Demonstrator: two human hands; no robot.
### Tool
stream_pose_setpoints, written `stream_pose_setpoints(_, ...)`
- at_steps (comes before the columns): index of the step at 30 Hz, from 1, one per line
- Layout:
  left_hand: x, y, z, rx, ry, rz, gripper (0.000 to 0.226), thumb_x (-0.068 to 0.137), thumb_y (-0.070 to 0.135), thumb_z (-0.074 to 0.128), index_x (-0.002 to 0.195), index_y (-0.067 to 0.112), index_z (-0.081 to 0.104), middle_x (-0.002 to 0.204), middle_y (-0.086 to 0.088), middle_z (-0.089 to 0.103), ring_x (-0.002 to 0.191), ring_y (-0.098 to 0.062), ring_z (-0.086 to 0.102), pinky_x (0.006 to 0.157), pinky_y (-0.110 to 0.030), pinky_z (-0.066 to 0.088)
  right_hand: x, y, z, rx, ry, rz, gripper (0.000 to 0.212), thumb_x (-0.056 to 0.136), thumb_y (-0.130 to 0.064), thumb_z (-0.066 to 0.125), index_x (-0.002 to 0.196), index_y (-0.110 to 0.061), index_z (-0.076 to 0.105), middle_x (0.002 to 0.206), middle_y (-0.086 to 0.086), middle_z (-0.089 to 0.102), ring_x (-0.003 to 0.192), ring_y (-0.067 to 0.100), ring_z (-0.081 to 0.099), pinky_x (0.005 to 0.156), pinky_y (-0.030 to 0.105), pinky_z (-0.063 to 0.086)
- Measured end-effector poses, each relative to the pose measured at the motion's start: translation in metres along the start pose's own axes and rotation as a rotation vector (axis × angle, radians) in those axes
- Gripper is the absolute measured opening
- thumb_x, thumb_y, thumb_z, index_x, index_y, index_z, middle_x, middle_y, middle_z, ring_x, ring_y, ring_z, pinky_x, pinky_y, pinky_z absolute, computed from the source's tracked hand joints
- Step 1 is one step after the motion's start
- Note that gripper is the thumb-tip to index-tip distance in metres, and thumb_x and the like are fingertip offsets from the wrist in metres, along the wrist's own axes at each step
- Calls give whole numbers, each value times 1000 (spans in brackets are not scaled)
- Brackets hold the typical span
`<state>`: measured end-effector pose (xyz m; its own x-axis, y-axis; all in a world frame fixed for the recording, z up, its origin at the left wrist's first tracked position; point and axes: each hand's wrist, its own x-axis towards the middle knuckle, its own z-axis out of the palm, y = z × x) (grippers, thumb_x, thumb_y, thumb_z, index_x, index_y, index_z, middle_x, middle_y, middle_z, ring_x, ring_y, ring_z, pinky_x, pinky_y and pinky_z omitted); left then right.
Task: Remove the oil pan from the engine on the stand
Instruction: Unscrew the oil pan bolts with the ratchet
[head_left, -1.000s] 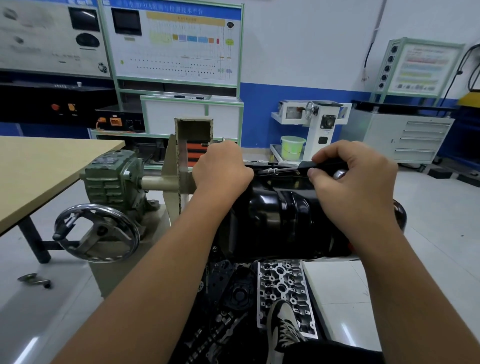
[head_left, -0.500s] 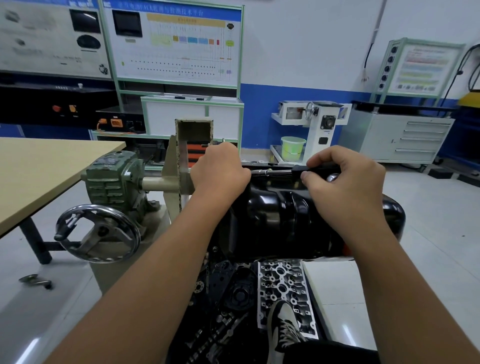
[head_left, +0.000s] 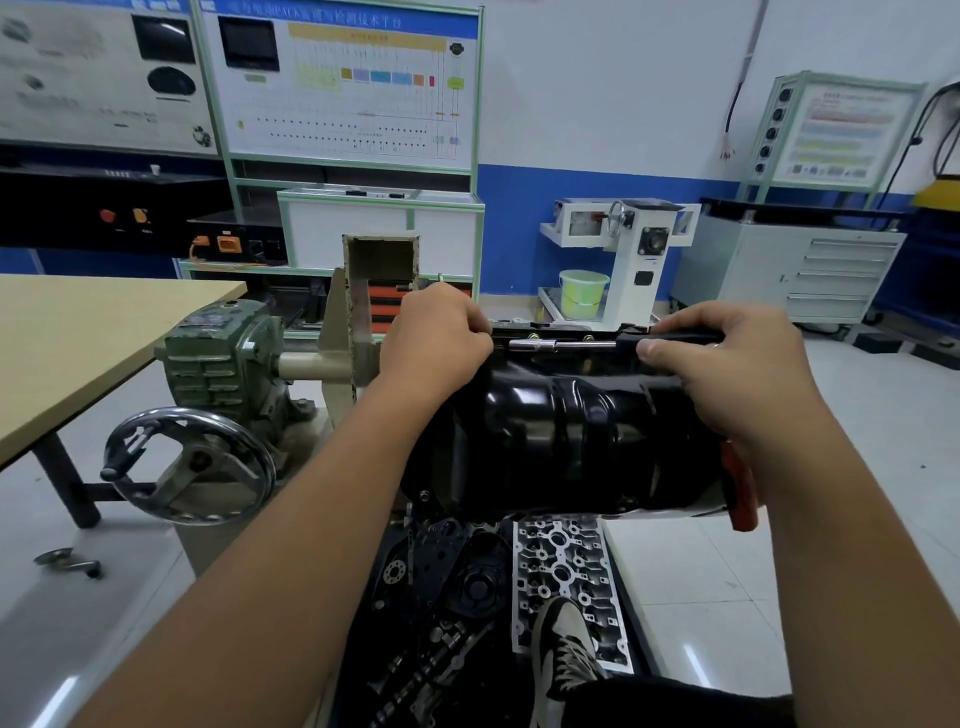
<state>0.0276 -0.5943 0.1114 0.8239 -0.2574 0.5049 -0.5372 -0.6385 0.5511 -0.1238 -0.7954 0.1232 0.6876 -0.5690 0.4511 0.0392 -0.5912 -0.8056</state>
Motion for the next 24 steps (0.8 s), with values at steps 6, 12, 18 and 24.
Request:
stream_pose_setpoints(6,6,-16,-11,-83,-73,47,18,89,13,74,98,24,83,84,16,68,82,1,61,73,-9,43,0,2,0,107,-20,45,24,61,-38,84,83,-34,80,79,1,77,72,24,72,69,41,61)
stream_pose_setpoints(12,2,-22,-7,-81,-29,81,13,86,14,75,95,18,84,76,24,63,78,9,58,67,5,38,0,1,2,89,6,53,23,62,-38,85,84,-36,79,81,-1,76,73,21,71,72,38,61)
stream_pose_setpoints(18,3,-10,1,83,37,36,20,84,28,77,72,12,80,71,1,70,82,-15,65,78,-25,47,-5,-8,20,24,80,-23,11,74,-28,87,74,-30,76,77,-13,73,81,8,69,79,30,59)
stream_pose_setpoints(24,5,6,5,270,79,-20,20,84,27,73,77,12,62,74,-4,52,61,-16,48,53,-27,36,-7,-9,27,55,103,-46,14,75,-26,87,73,-31,74,74,-12,73,71,-1,68,68,17,57)
